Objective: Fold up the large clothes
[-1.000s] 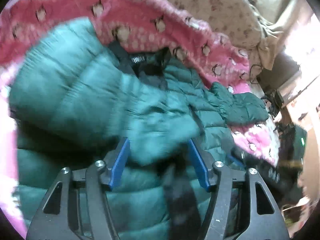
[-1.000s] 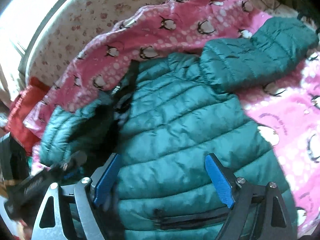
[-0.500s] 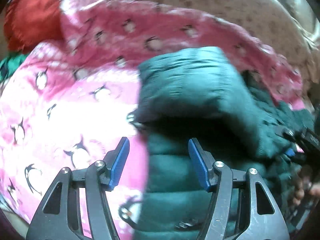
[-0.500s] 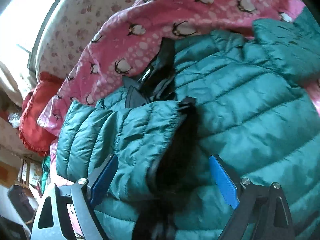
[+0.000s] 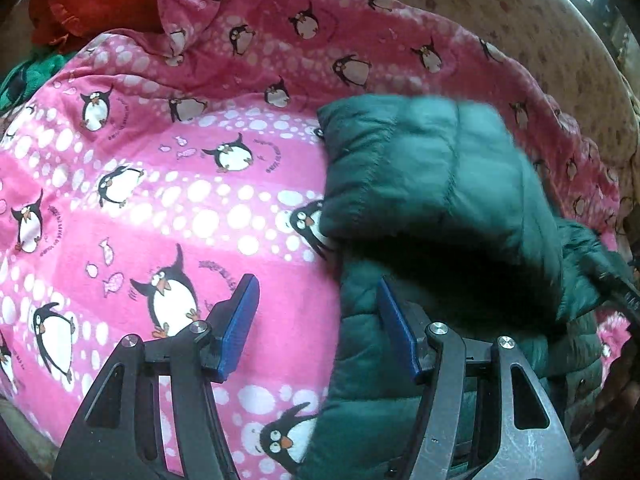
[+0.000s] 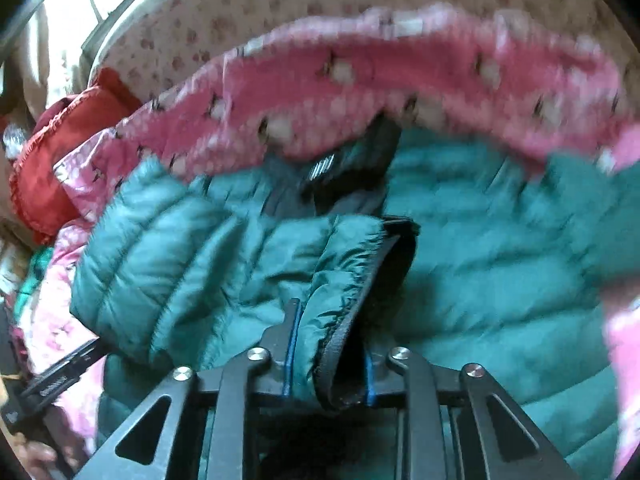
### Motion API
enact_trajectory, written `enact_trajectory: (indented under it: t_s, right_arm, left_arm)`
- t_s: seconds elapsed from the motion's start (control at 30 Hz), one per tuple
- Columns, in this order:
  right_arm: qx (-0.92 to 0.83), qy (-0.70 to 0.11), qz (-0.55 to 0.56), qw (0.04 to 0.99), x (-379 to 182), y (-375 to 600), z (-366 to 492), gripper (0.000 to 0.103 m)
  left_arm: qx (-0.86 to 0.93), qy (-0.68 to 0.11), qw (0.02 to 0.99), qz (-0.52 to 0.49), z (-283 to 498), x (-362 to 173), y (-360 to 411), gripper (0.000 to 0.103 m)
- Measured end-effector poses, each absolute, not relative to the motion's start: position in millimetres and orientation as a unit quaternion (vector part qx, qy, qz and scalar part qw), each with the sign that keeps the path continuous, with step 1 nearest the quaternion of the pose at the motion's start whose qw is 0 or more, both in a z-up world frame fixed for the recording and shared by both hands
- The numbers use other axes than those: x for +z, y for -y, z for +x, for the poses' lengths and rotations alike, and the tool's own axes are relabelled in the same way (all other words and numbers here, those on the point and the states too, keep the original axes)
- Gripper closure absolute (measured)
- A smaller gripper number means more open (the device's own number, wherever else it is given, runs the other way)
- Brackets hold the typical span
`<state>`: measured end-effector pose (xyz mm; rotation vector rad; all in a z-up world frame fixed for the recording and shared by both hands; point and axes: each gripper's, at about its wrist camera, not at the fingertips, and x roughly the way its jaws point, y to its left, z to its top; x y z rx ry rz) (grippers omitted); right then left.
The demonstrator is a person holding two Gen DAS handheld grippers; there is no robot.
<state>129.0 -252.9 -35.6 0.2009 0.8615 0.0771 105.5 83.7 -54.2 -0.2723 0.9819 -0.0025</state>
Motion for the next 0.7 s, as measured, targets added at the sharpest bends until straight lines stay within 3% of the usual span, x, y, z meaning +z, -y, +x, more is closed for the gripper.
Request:
enact_trajectory:
  t_s: [0.27,0.37,0.5,0.57,0.6,0.63,0.7]
  right_arm:
    - [-0.058,-0.375,0.021,0.925,-11.4,296.9,154.1,0.085]
    - [-0.087,-0.386,0.001,0.918,-30.4,308.6,172.9,0.086]
    - [-0.076,-0.445,0.055,0.89,-73.6,326.2,192.4,0.084]
    - [-0.079,-0.45,0.073,0.886,-77.9,334.9,188.1,0.056]
    - [-0.085,-0.436,0.088,0.892,-73.6,342.7,179.6,0.037]
    - [-0.087,-0.425,0.097,0.896,-70.4,346.0,171.6,0.032]
    - [-0.083,-0.408,0.112,0.902,-53.3,350.5,158.9,0.032]
  left_arm:
    - [-0.01,-0.475,0.871,-0.123,109.2,-59.6,-75.5,0.042]
    - [-0.01,-0.477,0.871,-0.117,111.9,-60.0,-70.4,0.042]
    - [-0.014,-0.473,0.872,-0.122,115.9,-53.9,-66.6,0.042]
    - [-0.017,-0.467,0.875,-0.123,118.7,-48.7,-63.5,0.042]
    - [-0.017,-0.465,0.876,-0.122,120.4,-47.1,-62.2,0.042]
    - [-0.018,-0.463,0.878,-0.122,122.7,-45.1,-59.9,0.042]
    - [-0.021,-0.458,0.881,-0.121,128.3,-40.9,-53.6,0.042]
